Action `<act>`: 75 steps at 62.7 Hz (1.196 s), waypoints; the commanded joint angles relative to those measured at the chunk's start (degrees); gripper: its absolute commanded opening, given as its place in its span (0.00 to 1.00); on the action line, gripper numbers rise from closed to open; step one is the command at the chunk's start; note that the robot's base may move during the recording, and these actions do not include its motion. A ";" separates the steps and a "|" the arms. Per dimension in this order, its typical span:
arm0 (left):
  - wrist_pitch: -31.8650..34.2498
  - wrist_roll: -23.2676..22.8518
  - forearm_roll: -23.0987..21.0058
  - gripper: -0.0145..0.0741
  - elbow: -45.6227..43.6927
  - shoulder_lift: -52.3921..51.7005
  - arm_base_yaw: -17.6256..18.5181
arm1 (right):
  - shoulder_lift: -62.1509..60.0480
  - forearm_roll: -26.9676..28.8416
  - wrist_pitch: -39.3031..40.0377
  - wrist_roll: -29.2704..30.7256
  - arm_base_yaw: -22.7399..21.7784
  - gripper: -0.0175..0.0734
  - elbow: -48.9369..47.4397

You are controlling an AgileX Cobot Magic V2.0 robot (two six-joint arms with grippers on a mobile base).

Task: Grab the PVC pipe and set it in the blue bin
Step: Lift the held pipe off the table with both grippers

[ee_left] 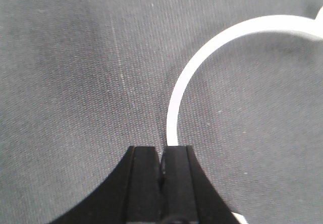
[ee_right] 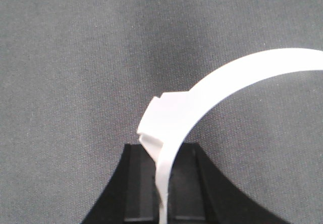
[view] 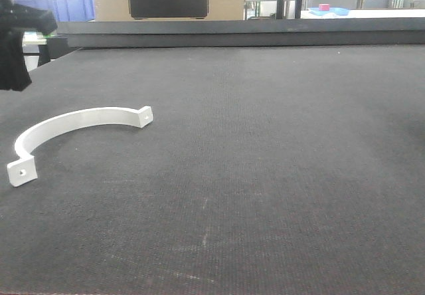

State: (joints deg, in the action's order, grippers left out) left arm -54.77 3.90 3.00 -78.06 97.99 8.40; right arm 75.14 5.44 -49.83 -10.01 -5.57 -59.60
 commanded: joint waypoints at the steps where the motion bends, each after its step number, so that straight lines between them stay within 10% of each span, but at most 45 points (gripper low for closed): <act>1: 0.62 1.57 -0.51 0.04 -0.39 1.09 0.32 | -0.51 -0.24 1.40 0.53 0.10 0.01 -0.36; 32: 3.76 2.08 -1.61 0.04 -0.39 5.64 0.54 | -0.51 -0.24 2.19 0.53 0.10 0.01 -0.36; 51: 4.18 2.08 -1.61 0.39 -0.39 8.06 0.54 | -0.51 -0.24 2.06 0.53 0.10 0.01 -0.36; 75: 4.59 2.08 -1.87 0.40 -0.39 11.05 0.59 | -0.51 -0.24 1.84 0.53 0.10 0.01 -0.36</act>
State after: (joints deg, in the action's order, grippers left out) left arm -50.61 6.01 1.46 -78.16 108.93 8.62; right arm 75.14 5.44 -48.49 -9.87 -5.57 -59.60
